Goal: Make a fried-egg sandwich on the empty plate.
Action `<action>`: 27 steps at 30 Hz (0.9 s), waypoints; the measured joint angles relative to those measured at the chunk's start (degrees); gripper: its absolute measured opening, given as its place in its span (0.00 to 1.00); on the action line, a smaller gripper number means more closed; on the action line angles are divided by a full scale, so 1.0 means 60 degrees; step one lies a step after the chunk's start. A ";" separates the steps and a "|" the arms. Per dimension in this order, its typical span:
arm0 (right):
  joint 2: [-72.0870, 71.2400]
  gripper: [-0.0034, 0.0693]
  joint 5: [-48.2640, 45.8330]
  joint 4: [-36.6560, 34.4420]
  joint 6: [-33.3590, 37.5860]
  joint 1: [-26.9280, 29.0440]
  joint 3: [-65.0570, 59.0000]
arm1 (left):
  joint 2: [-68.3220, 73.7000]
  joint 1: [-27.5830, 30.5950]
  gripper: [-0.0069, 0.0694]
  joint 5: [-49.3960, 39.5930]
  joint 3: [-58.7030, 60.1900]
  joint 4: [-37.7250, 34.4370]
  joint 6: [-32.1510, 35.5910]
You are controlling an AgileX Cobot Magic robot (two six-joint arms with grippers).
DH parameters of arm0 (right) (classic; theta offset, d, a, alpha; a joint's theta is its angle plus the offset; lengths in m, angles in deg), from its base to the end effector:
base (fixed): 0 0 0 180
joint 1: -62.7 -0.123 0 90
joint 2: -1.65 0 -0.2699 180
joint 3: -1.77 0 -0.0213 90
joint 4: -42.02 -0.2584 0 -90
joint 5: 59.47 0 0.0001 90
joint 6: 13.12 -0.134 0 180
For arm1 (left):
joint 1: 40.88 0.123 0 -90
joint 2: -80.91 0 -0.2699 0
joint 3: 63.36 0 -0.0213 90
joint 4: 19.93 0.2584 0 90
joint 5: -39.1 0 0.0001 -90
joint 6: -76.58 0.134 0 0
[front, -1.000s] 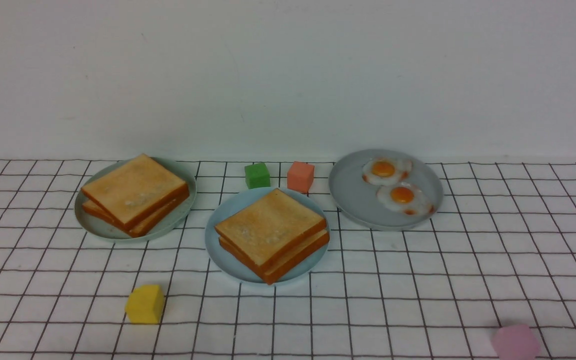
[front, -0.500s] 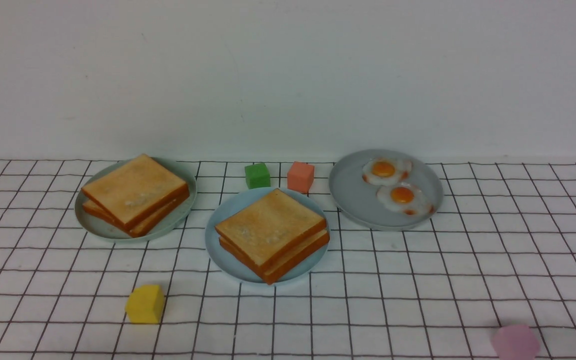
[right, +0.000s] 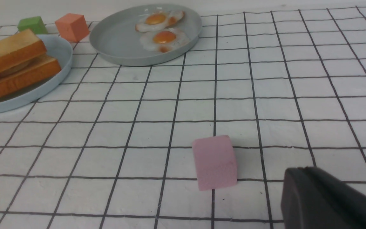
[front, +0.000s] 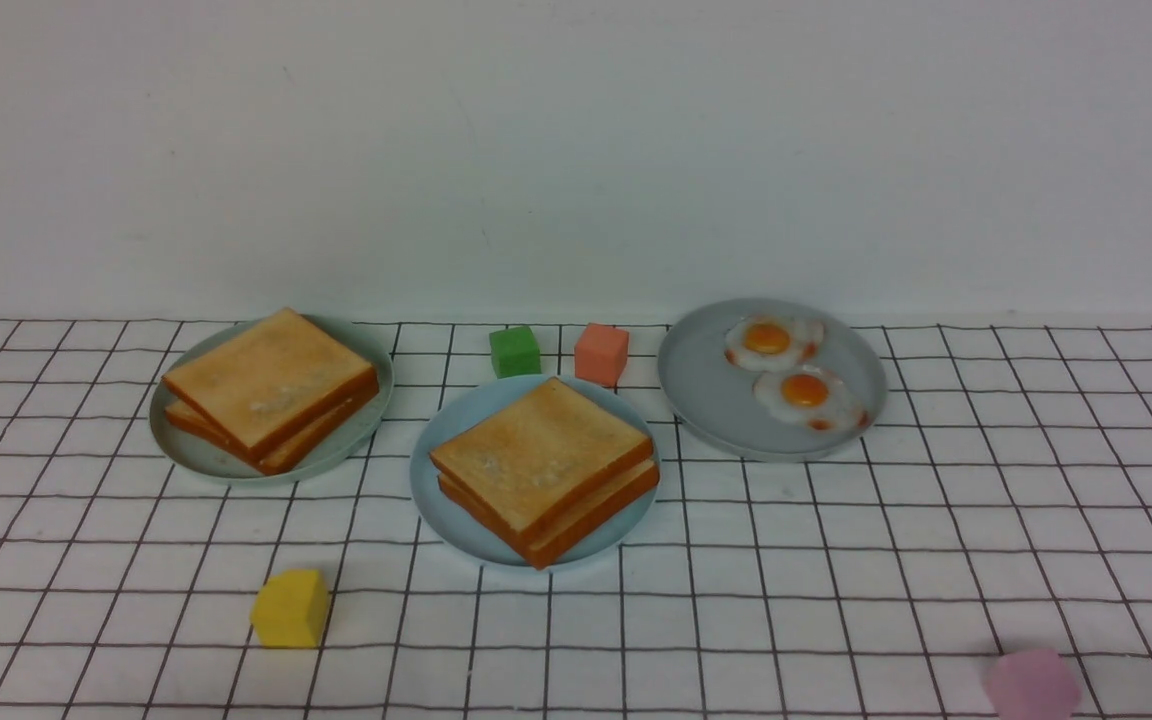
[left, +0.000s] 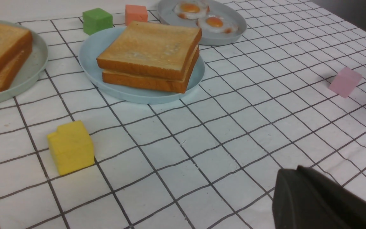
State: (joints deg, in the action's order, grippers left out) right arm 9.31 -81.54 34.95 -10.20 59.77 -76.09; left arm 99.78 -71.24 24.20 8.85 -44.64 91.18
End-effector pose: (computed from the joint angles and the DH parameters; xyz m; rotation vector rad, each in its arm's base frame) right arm 0.1157 0.0121 0.1602 -0.0203 1.8765 0.1222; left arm 0.1068 -0.0793 0.1929 0.4156 1.8183 -0.5834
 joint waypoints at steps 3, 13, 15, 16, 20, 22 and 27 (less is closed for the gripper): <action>0.0000 0.04 0.0000 0.0000 0.0006 0.0000 0.0000 | 0.0000 0.0000 0.09 0.0000 0.0000 0.0000 0.0000; 0.0000 0.05 0.0000 0.0000 0.0037 0.0000 0.0000 | 0.0000 0.0000 0.09 0.0153 0.0036 0.0000 0.0000; 0.0000 0.05 0.0000 0.0000 0.0037 0.0000 0.0000 | 0.0000 0.0000 0.09 0.0339 0.0091 0.0000 0.0000; 0.0000 0.06 0.0000 0.0000 0.0037 0.0000 0.0000 | 0.0000 0.0038 0.09 0.0617 0.0148 0.0023 -0.0016; 0.0000 0.06 0.0000 0.0000 0.0037 0.0000 0.0000 | -0.0376 0.1090 0.07 0.2230 0.0413 0.0552 -0.0825; 0.0000 0.06 0.0000 0.0000 0.0037 0.0000 0.0000 | -0.0850 0.2046 0.07 0.2483 0.0485 0.1466 -0.1511; 0.0000 0.07 0.0000 0.0000 0.0037 0.0000 0.0000 | -0.1830 0.4315 0.07 0.1427 0.0904 0.3618 -0.4085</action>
State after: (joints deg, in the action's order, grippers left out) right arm 9.31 -81.54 34.95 -9.98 59.77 -76.09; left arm 88.79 -45.35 32.77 14.27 -22.93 66.67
